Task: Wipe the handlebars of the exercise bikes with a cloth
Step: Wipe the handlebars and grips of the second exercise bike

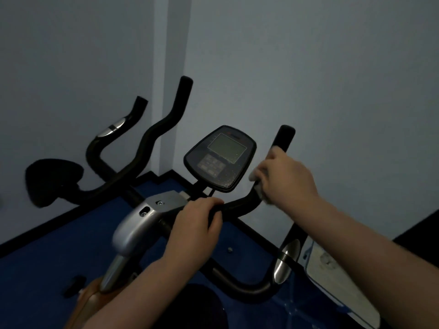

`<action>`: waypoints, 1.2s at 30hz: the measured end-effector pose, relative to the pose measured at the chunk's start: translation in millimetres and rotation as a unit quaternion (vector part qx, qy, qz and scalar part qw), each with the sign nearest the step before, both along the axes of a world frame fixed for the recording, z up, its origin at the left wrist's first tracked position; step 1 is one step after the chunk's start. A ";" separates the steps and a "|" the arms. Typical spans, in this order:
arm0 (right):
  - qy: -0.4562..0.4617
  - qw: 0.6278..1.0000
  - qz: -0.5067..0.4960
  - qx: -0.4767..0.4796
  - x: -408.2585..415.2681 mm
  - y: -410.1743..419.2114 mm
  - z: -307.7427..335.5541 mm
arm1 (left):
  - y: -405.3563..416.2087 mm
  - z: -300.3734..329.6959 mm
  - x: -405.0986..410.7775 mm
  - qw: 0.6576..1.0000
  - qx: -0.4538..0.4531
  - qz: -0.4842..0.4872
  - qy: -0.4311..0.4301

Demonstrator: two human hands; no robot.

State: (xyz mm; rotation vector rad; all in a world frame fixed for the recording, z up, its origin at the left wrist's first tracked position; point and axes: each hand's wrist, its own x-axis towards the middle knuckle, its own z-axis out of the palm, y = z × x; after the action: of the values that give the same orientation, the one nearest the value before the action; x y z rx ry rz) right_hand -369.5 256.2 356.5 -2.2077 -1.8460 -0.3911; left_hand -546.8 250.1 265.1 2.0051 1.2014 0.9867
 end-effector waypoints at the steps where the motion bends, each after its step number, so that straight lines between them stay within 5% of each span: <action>1: 0.038 0.999 0.001 0.032 -6.3 -9.3 -12.0 | -3.9 -0.7 -4.7 1.000 0.000 0.008 -0.008; 7: 0.194 0.973 0.100 0.078 -85.8 -39.1 -67.3 | -26.1 -8.2 -37.2 0.995 -0.036 0.078 -0.050; 9: 0.201 0.969 0.135 0.050 -79.3 -36.6 -58.1 | -36.6 -11.2 -45.7 0.993 -0.050 0.090 -0.060; 13: 0.168 0.972 0.085 0.141 -28.8 -31.0 -37.3 | -55.4 -19.7 -54.5 0.988 -0.081 0.120 -0.052; 17: 0.212 0.965 0.087 0.130 -60.9 -46.8 -70.5 | -65.7 -28.4 -58.2 0.975 -0.097 0.157 -0.122; 22: 0.258 0.932 0.254 0.008 -92.4 -58.0 -83.7 | -74.4 -31.3 -54.3 0.937 -0.139 0.217 -0.237; 29: 0.171 0.967 0.172 0.084 -63.0 -32.1 -65.2 | -77.6 -35.9 -54.2 0.921 -0.143 0.241 -0.270; 33: 0.244 0.911 0.328 -0.052 -95.8 -61.9 -87.5 | -77.5 -35.5 -52.9 0.922 -0.130 0.241 -0.273; 36: 0.209 0.908 0.350 -0.100 -89.7 -41.3 -63.1 | -80.0 -37.0 -53.7 0.923 -0.097 0.253 -0.272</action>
State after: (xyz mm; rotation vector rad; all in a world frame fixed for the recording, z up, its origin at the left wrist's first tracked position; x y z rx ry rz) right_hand -459.2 214.9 293.5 -1.4003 -2.2947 0.3913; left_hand -600.5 170.1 228.1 1.1561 1.4403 1.4816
